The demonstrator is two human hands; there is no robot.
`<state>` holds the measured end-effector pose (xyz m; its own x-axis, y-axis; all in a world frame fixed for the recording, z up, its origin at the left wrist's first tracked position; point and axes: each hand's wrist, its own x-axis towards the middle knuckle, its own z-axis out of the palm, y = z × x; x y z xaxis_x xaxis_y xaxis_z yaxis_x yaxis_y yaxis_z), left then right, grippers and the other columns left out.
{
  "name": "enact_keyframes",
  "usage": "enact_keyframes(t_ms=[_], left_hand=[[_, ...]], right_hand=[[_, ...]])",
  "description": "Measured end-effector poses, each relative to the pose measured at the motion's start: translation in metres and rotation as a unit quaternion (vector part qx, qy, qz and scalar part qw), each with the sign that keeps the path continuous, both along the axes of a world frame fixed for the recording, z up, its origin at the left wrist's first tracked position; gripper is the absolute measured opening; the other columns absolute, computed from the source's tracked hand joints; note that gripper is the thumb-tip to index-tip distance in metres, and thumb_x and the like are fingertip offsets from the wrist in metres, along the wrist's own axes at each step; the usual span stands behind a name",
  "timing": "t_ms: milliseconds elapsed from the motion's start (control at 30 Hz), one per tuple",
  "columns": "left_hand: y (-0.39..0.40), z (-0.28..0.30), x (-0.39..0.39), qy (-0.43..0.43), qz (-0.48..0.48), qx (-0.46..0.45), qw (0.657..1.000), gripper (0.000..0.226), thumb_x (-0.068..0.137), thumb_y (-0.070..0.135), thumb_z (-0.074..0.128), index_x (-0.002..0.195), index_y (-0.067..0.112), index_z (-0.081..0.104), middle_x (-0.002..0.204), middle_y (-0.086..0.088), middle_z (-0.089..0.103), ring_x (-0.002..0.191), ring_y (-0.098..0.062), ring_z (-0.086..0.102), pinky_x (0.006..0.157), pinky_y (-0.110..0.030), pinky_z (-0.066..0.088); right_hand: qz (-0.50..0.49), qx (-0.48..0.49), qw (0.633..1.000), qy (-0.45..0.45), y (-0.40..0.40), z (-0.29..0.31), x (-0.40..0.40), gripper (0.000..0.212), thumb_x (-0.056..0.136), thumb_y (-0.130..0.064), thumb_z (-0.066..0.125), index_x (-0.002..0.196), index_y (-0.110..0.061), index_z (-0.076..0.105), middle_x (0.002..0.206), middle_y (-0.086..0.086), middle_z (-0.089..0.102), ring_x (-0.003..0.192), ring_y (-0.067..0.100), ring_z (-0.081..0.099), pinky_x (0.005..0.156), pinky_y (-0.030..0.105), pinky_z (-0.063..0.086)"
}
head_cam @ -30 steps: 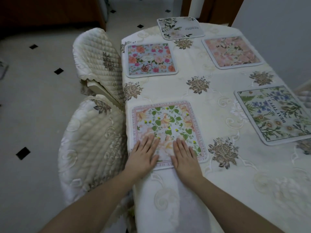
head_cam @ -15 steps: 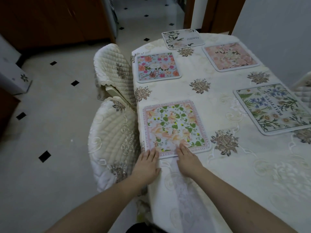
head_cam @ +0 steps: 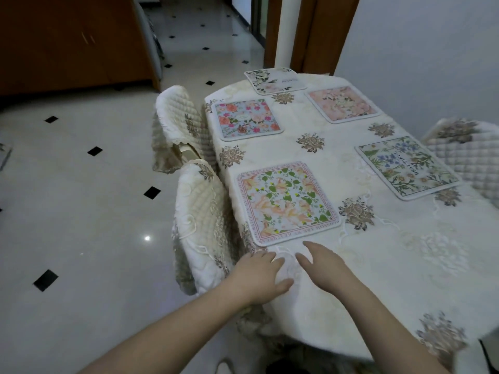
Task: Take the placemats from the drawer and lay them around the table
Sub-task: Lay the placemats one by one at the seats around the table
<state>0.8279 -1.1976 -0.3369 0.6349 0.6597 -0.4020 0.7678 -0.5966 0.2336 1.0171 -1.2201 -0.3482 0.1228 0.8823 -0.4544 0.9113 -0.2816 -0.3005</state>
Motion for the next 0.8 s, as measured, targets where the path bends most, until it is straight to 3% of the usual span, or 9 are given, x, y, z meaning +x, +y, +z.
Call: enact_keyframes(t_ms=[67,200,300,400,500,600,700,800], left_hand=[[-0.002,0.02,-0.011,-0.019,-0.014,0.049,0.999,0.099,0.075,0.071,-0.003,0.152,0.02,0.034,0.156,-0.007,0.038,0.142,-0.025,0.034,0.115,-0.04,0.023],[-0.002,0.054,-0.034,-0.007,-0.014,0.131,0.991,0.086,0.087,0.07,0.001,0.153,0.024,0.031,0.156,0.0,0.038,0.146,-0.02,0.026,0.12,-0.05,-0.001],[-0.003,0.076,-0.049,-0.005,0.004,0.193,0.981,0.095,0.078,0.069,-0.009,0.154,0.027,0.03,0.156,0.002,0.038,0.148,-0.019,0.024,0.117,-0.05,-0.011],[-0.003,0.093,-0.066,-0.012,0.04,0.237,0.971,0.085,0.087,0.067,0.004,0.146,0.024,0.048,0.148,-0.001,0.051,0.143,-0.019,0.038,0.117,-0.047,-0.003],[-0.004,0.099,-0.078,-0.011,0.078,0.28,0.957,0.065,0.095,0.061,0.027,0.126,0.02,0.068,0.13,-0.007,0.066,0.128,-0.024,0.057,0.114,-0.044,0.014],[-0.012,0.101,-0.084,-0.033,0.107,0.264,0.958,0.068,0.099,0.062,0.02,0.134,0.02,0.061,0.143,-0.007,0.056,0.137,-0.025,0.048,0.115,-0.037,0.013],[-0.026,0.107,-0.081,-0.046,0.161,0.264,0.95,0.066,0.099,0.063,0.022,0.137,0.022,0.058,0.146,-0.005,0.053,0.138,-0.024,0.046,0.114,-0.033,0.026],[-0.038,0.112,-0.085,-0.027,0.217,0.23,0.948,0.071,0.094,0.065,0.019,0.142,0.025,0.053,0.154,-0.003,0.043,0.143,-0.024,0.039,0.111,-0.041,0.036]], right_hand=[[-0.003,0.026,0.999,-0.045,-0.013,0.022,-0.013,0.055,0.104,-0.047,0.031,0.152,-0.02,0.03,0.156,0.001,0.037,0.145,0.019,0.028,0.118,0.036,0.017],[0.006,0.065,0.994,-0.082,-0.035,0.051,-0.033,0.053,0.104,-0.045,0.027,0.152,-0.023,0.029,0.158,-0.007,0.032,0.151,0.016,0.011,0.122,0.04,0.002],[0.024,0.117,0.988,-0.1,-0.042,0.066,-0.041,0.059,0.101,-0.05,0.021,0.153,-0.022,0.027,0.159,-0.007,0.029,0.152,0.016,0.004,0.121,0.04,-0.003],[0.05,0.163,0.981,-0.089,-0.049,0.083,-0.049,0.089,0.08,-0.059,-0.004,0.154,-0.02,0.026,0.162,-0.002,0.022,0.152,0.017,0.006,0.121,0.035,0.001],[0.063,0.182,0.979,-0.063,-0.055,0.094,-0.048,0.094,0.072,-0.06,-0.009,0.155,-0.026,0.021,0.165,-0.005,0.008,0.152,0.015,0.003,0.121,0.033,0.004],[0.071,0.202,0.975,-0.062,-0.059,0.1,-0.043,0.091,0.075,-0.058,-0.006,0.154,-0.026,0.024,0.164,-0.004,0.012,0.152,0.017,0.007,0.121,0.036,0.008],[0.094,0.224,0.966,-0.084,-0.057,0.101,-0.039,0.081,0.084,-0.056,0.003,0.152,-0.024,0.033,0.161,0.0,0.025,0.149,0.023,0.022,0.119,0.041,0.017],[0.104,0.233,0.963,-0.09,-0.049,0.104,-0.042,0.069,0.09,-0.052,0.02,0.15,-0.023,0.037,0.155,0.003,0.039,0.141,0.026,0.04,0.113,0.046,0.033]])
